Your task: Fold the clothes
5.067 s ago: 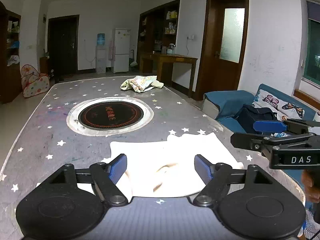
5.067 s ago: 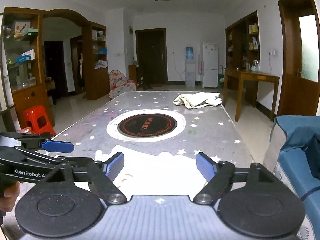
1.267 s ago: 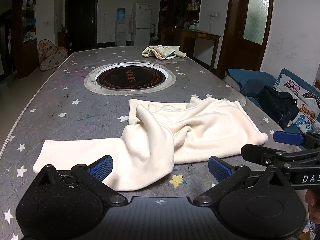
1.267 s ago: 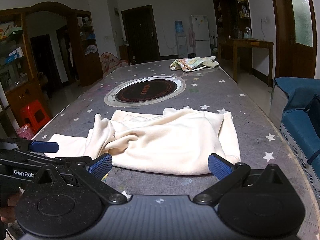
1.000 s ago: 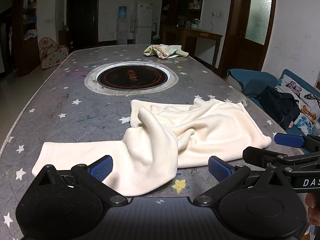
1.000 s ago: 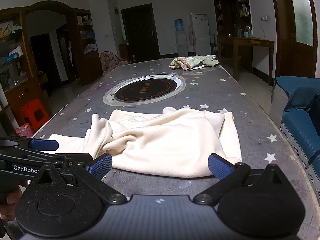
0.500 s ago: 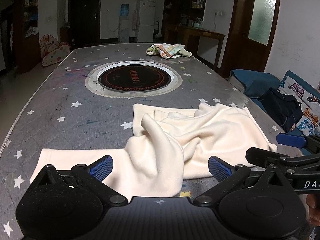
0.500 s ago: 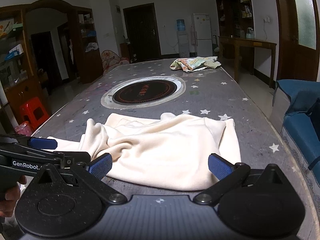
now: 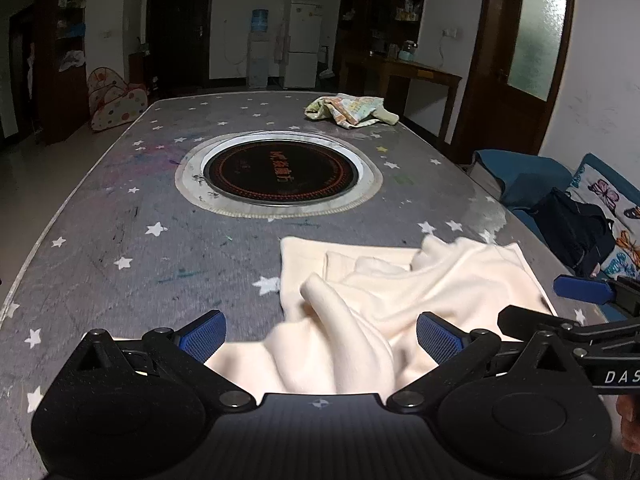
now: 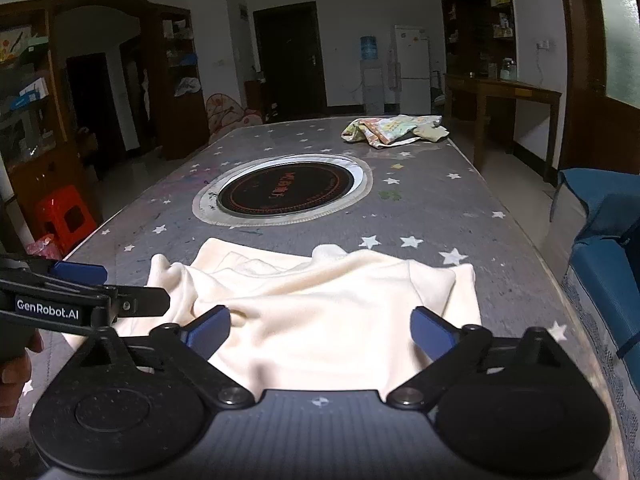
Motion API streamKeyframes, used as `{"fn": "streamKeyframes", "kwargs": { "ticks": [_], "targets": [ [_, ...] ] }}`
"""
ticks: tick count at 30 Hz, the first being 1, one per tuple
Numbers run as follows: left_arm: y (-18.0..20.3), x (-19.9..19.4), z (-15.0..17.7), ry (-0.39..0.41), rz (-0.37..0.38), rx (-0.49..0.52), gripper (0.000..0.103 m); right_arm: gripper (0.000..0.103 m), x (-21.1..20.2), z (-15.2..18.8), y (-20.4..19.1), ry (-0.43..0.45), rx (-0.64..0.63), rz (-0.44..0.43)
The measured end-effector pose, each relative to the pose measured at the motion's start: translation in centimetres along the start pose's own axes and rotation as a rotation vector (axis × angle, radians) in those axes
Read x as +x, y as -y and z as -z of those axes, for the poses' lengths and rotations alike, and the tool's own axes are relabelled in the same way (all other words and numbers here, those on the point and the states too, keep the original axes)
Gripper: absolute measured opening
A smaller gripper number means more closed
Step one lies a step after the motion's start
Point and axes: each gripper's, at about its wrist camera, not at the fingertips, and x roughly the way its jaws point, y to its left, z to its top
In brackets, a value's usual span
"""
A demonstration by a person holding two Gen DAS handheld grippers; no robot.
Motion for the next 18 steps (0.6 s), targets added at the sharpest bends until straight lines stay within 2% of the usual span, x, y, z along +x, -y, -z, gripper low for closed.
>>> {"fn": "streamKeyframes", "kwargs": {
  "ticks": [4, 6, 9, 14, 18],
  "targets": [
    [-0.5, 1.0, -0.8, 0.0, 0.005, -0.017, 0.1, 0.09, 1.4, -1.0, 0.3, -0.004, -0.024, 0.007],
    [-0.8, 1.6, -1.0, -0.01, 0.018, -0.024, 0.093, 0.088, 2.2, -1.7, 0.7, -0.008, -0.025, 0.007],
    [-1.2, 2.4, -1.3, -0.021, 0.037, -0.034, 0.087, 0.084, 3.5, -2.6, 1.3, -0.02, -0.026, 0.006],
    [-1.3, 3.3, -1.6, -0.028, 0.055, -0.032, 0.081, 0.08, 5.8, -3.7, 2.1, -0.041, -0.053, 0.01],
    [-1.3, 3.7, -1.8, -0.03, 0.083, -0.02, 0.068, 0.078, 7.4, -4.4, 2.5, -0.057, -0.074, 0.006]
  ]
}}
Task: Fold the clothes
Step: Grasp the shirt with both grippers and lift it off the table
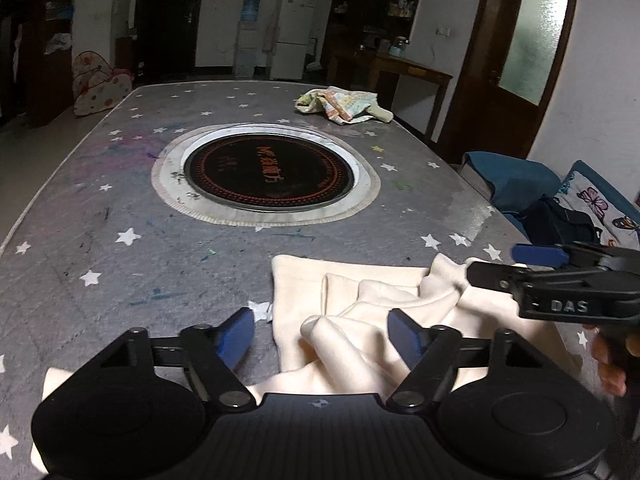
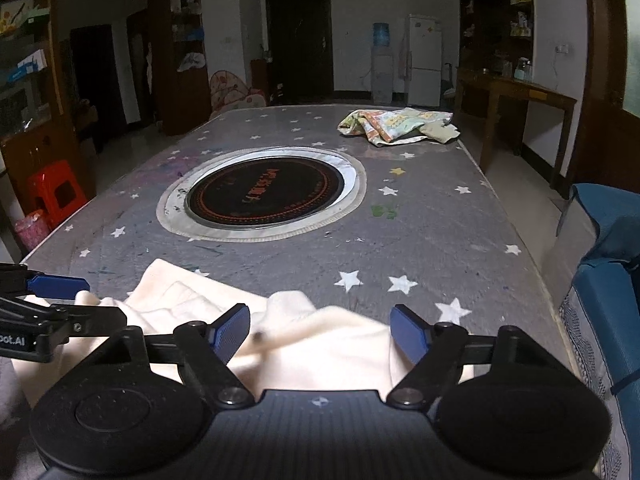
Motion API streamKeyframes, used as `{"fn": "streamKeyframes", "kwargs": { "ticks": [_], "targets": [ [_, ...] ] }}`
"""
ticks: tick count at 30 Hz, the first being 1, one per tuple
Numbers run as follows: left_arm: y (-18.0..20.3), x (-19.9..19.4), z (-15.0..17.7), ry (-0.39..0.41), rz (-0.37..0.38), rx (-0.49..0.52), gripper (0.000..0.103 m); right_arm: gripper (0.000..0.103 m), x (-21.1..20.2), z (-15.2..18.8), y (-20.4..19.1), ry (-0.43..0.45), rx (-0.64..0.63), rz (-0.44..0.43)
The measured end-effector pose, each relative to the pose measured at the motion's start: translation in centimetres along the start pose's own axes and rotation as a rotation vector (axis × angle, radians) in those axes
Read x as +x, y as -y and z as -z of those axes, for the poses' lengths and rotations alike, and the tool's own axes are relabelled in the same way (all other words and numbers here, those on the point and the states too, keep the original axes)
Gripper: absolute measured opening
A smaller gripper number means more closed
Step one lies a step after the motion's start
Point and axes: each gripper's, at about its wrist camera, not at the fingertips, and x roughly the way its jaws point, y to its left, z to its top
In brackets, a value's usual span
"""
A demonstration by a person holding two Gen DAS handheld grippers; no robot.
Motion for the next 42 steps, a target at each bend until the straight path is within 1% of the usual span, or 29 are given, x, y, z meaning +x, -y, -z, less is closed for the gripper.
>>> {"fn": "streamKeyframes", "kwargs": {
  "ticks": [1, 2, 3, 5, 7, 11, 13, 14, 15, 17, 18, 20, 21, 24, 25, 26, 29, 33, 38, 42],
  "targets": [
    [0.0, 0.1, 0.0, -0.003, 0.007, 0.004, 0.064, 0.077, 0.3, -0.1, 0.0, -0.002, -0.009, -0.003],
    [0.0, 0.3, 0.0, -0.007, 0.012, 0.008, 0.057, 0.075, 0.7, -0.3, 0.0, -0.004, -0.019, -0.007],
    [0.1, 0.4, 0.0, -0.012, 0.018, 0.012, 0.052, 0.073, 1.0, -0.3, 0.0, -0.009, -0.029, -0.011],
    [0.0, 0.7, 0.0, -0.022, 0.03, 0.015, 0.048, 0.071, 1.9, -0.4, 0.0, -0.027, -0.042, -0.02],
    [0.1, 0.8, 0.1, -0.024, 0.045, 0.022, 0.046, 0.064, 2.7, -0.4, 0.1, -0.047, -0.05, -0.028],
    [0.2, 0.7, 0.2, -0.022, 0.072, 0.041, 0.044, 0.055, 3.6, 0.0, 0.1, -0.074, -0.06, -0.045],
    [0.2, 0.7, 0.2, -0.025, 0.085, 0.046, 0.038, 0.048, 3.7, 0.0, 0.2, -0.078, -0.062, -0.048],
    [0.1, 0.7, 0.3, -0.027, 0.093, 0.05, 0.033, 0.046, 3.7, 0.0, 0.3, -0.08, -0.061, -0.052],
    [0.1, 0.8, 0.3, -0.031, 0.1, 0.053, 0.027, 0.04, 3.7, 0.0, 0.3, -0.081, -0.06, -0.055],
    [-0.1, 0.8, 0.3, -0.034, 0.109, 0.058, 0.022, 0.034, 3.6, 0.0, 0.4, -0.081, -0.065, -0.055],
    [-0.2, 0.8, 0.3, -0.035, 0.111, 0.06, 0.022, 0.03, 3.5, 0.0, 0.5, -0.082, -0.068, -0.054],
    [-0.3, 0.9, 0.4, -0.037, 0.111, 0.058, 0.022, 0.027, 3.3, 0.0, 0.5, -0.083, -0.074, -0.055],
    [-0.4, 0.9, 0.4, -0.038, 0.112, 0.058, 0.022, 0.024, 3.2, 0.0, 0.5, -0.082, -0.079, -0.054],
    [-0.7, 1.0, 0.4, -0.043, 0.119, 0.058, 0.022, 0.02, 2.6, -0.1, 0.4, -0.071, -0.088, -0.051],
    [-0.8, 1.0, 0.4, -0.043, 0.122, 0.06, 0.021, 0.02, 2.5, -0.4, 0.4, -0.065, -0.091, -0.053],
    [-0.9, 1.0, 0.4, -0.042, 0.125, 0.064, 0.017, 0.019, 2.3, -0.5, 0.3, -0.06, -0.096, -0.055],
    [-1.2, 0.8, 0.2, -0.035, 0.134, 0.067, 0.014, 0.018, 1.4, -1.2, 0.0, -0.039, -0.119, -0.062],
    [-2.2, 0.3, -0.9, -0.003, 0.132, 0.041, 0.012, 0.017, 0.4, -2.9, -0.3, 0.0, -0.144, -0.066],
    [-3.7, -0.6, -4.1, 0.072, 0.112, 0.011, 0.011, 0.016, -0.3, -6.4, -0.8, 0.068, -0.161, -0.06],
    [-4.6, -2.2, -8.2, 0.179, 0.078, 0.012, 0.011, 0.015, -1.0, -10.2, -1.5, 0.168, -0.167, -0.053]
  ]
}}
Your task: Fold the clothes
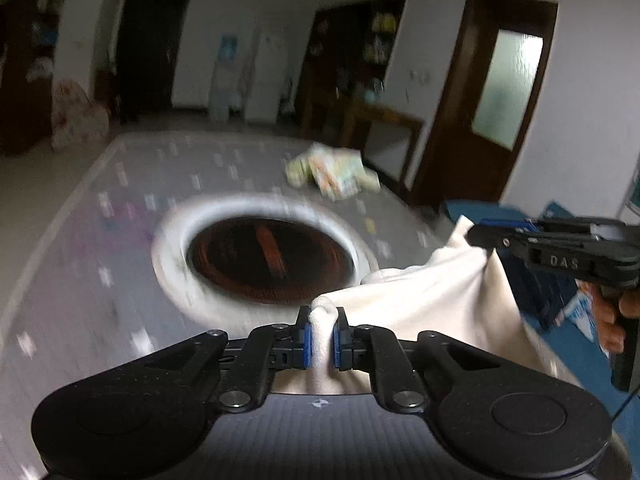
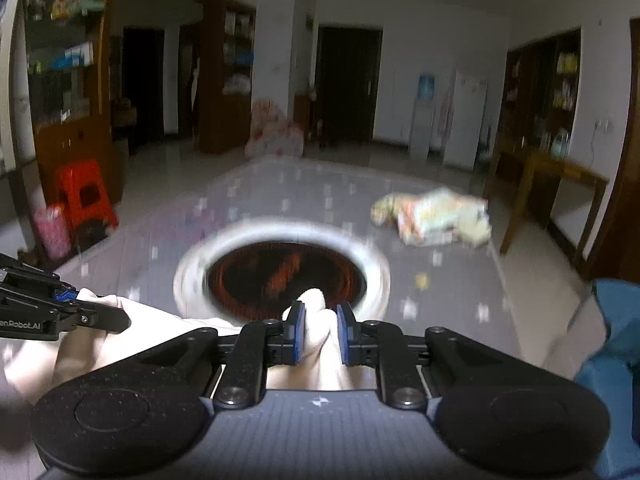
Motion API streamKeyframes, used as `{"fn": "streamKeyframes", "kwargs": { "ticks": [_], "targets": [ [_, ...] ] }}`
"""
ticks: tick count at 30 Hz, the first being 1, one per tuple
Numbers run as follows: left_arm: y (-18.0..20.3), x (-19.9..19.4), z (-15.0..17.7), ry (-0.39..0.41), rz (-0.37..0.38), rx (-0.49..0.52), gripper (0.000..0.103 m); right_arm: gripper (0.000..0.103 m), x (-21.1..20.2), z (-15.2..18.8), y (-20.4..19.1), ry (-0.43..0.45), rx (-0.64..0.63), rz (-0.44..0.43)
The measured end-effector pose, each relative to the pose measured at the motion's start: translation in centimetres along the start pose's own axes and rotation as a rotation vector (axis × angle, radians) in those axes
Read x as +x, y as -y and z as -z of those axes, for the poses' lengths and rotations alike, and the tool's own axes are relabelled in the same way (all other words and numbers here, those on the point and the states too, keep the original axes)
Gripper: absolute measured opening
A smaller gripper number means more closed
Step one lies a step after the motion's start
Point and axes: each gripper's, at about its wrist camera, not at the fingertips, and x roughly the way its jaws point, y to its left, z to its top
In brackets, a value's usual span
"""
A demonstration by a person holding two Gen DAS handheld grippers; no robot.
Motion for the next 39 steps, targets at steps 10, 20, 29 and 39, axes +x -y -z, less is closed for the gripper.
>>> {"fn": "streamKeyframes", "kwargs": {
  "ticks": [10, 20, 29, 39],
  "targets": [
    [1.1, -9.1, -8.8, 0.361, 0.01, 0.094, 0.01, 0.014, -7.0, -9.4, -0.7, 0.369, -0.025, 0.015],
    [1.5, -13.8, 1.4, 0.232, 0.083, 0.161, 0.01, 0.014, -12.8, -3.4, -3.2, 0.235, -0.147, -0.129],
    [2.1, -15.6, 13.4, -0.052, 0.157, 0.167, 0.01, 0.015, -14.9, 7.3, -8.0, -0.154, -0.259, -0.339],
    [2.0, -17.0, 17.7, -0.169, 0.196, 0.175, 0.012, 0.026, -17.1, 10.6, -8.7, -0.247, -0.185, -0.404]
  ]
}}
